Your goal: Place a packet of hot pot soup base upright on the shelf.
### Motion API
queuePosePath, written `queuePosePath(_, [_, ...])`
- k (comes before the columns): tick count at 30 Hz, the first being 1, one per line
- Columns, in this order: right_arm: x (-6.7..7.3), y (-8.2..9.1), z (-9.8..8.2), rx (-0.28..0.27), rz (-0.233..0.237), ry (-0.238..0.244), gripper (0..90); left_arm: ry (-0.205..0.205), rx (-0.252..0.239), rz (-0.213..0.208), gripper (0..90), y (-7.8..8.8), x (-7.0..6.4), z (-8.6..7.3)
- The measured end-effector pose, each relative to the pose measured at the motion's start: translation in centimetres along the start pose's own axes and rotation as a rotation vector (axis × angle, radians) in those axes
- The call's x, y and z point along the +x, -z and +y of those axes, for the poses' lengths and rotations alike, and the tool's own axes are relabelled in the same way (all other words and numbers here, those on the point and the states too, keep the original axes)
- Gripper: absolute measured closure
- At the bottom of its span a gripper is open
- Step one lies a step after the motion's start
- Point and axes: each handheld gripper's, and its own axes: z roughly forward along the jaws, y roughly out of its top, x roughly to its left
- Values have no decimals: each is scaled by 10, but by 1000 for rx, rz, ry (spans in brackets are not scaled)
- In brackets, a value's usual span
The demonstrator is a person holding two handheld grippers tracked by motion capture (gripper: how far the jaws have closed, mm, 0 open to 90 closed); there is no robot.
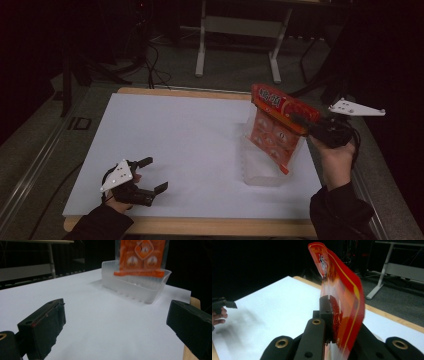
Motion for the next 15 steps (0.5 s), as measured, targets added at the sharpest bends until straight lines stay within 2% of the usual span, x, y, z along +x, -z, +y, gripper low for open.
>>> queuePosePath(6, [-3, -12, -21, 26, 7, -29, 900, -6, 4, 7, 29, 0, 1, -2])
queuePosePath(15, [-8, -16, -43, 39, 20, -71, 900, -4, -3, 6, 29, 0, 3, -3])
